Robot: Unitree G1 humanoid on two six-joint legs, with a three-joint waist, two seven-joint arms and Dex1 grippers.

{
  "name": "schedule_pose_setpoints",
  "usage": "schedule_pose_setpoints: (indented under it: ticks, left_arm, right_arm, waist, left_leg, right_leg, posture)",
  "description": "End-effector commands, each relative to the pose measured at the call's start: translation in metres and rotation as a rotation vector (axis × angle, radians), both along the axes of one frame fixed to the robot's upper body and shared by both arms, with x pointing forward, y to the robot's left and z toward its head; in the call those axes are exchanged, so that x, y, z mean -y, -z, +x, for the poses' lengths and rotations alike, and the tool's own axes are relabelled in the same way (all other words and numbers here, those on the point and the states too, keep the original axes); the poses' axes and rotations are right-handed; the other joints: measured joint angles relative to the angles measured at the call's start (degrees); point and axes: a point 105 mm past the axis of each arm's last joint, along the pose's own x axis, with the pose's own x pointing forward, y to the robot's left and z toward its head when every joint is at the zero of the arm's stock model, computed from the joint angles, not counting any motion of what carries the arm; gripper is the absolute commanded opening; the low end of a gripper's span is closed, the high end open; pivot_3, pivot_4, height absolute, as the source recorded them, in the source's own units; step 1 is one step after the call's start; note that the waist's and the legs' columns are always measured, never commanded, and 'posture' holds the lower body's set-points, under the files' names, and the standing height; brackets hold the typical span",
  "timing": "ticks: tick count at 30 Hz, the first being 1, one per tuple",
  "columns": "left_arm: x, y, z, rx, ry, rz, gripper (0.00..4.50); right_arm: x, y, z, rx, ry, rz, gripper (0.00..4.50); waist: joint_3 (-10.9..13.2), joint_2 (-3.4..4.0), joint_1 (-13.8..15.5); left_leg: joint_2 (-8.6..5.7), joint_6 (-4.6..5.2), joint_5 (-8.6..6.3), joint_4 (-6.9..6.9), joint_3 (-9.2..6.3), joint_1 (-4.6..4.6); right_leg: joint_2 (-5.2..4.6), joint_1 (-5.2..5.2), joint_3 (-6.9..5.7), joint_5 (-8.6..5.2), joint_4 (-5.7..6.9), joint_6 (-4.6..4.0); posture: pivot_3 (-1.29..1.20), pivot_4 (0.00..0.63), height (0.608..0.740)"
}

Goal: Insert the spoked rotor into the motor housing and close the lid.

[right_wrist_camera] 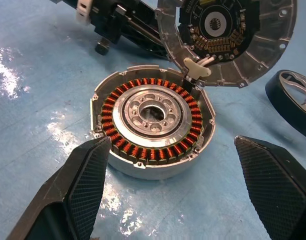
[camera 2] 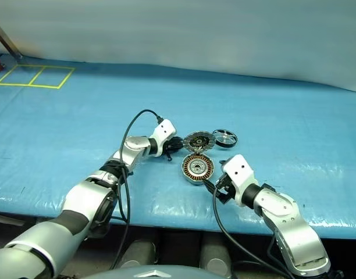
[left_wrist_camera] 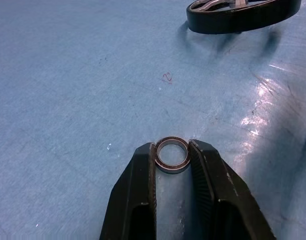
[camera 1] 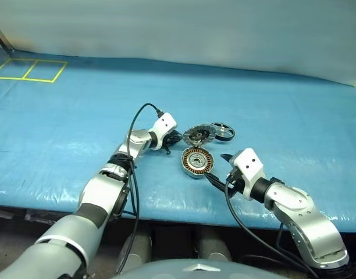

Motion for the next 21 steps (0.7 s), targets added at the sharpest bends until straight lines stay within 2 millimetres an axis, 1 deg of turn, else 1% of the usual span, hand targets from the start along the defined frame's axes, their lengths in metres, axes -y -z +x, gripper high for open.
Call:
schedule_pose_setpoints:
  ticks: [1, 4, 7, 10, 13, 15, 17, 21]
  left_arm:
    - [-0.022, -0.016, -0.006, 0.044, 0.084, -0.018, 0.67]
    - [-0.034, -0.024, -0.014, 0.048, 0.143, -0.027, 0.67]
    - [-0.037, -0.04, -0.031, 0.041, 0.255, -0.068, 0.67]
    - [-0.029, -0.058, -0.047, 0.019, 0.328, -0.144, 0.67]
    - [-0.013, -0.07, -0.066, 0.002, 0.42, -0.196, 0.67]
    - [-0.004, -0.072, -0.077, -0.007, 0.473, -0.199, 0.67]
    - [0.002, -0.072, -0.081, -0.02, 0.492, -0.2, 0.67]
    - [0.01, -0.062, -0.09, -0.057, 0.546, -0.154, 0.67]
  right_arm:
    - [0.002, -0.008, 0.0, 0.034, -0.002, 0.028, 4.19]
    - [0.003, -0.009, 0.001, 0.037, 0.0, 0.043, 4.19]
    - [0.005, -0.007, 0.002, 0.028, -0.001, 0.055, 4.19]
    - [0.004, -0.005, 0.001, 0.025, -0.025, 0.079, 4.19]
    - [0.006, 0.002, 0.0, -0.007, -0.028, 0.081, 4.19]
    - [0.007, 0.005, 0.0, -0.018, -0.027, 0.076, 4.19]
    - [0.008, 0.005, 0.001, -0.02, -0.023, 0.076, 4.19]
    - [0.011, 0.007, 0.002, -0.021, -0.007, 0.065, 4.19]
  waist:
    - [0.01, 0.01, -0.1]
    - [0.01, 0.01, 0.16]
    - [0.02, 0.01, 0.48]
    - [0.03, 0.02, 0.76]
    - [0.03, 0.03, 0.69]
    - [0.02, 0.04, 0.67]
    - [0.02, 0.04, 0.61]
    - [0.02, 0.04, 0.57]
  left_leg:
    - [0.0, 0.0, 0.0, -0.02, 0.0, 0.0]
    - [0.0, 0.0, 0.0, -0.02, -0.01, -0.03]
    - [-0.01, 0.0, 0.0, 0.0, -0.03, -0.08]
    - [-0.02, 0.02, -0.01, 0.01, -0.05, -0.11]
    - [-0.01, 0.02, -0.01, 0.02, -0.06, -0.1]
    - [0.0, 0.02, -0.01, 0.02, -0.05, -0.08]
    - [0.0, 0.02, -0.01, 0.02, -0.04, -0.05]
    - [0.02, 0.02, -0.01, 0.03, -0.03, 0.01]
  right_leg:
    - [0.0, -0.02, 0.01, -0.01, 0.01, -0.02]
    - [-0.01, -0.04, 0.01, -0.02, 0.0, -0.04]
    - [-0.02, -0.03, 0.0, -0.06, -0.02, -0.11]
    - [-0.03, -0.04, 0.01, -0.12, -0.03, -0.23]
    - [-0.03, -0.03, 0.01, -0.15, -0.02, -0.27]
    - [-0.02, -0.03, 0.01, -0.19, -0.01, -0.34]
    - [-0.01, -0.02, 0.01, -0.2, 0.01, -0.36]
    - [0.02, 0.01, 0.02, -0.23, 0.04, -0.4]
  posture:
    - [0.0, 0.15, 0.74]
    - [0.0, 0.15, 0.74]
    - [0.0, 0.15, 0.74]
    - [0.0, 0.15, 0.74]
    - [0.0, 0.15, 0.74]
    - [0.0, 0.15, 0.74]
    - [0.0, 0.15, 0.74]
    - [0.0, 0.15, 0.74]
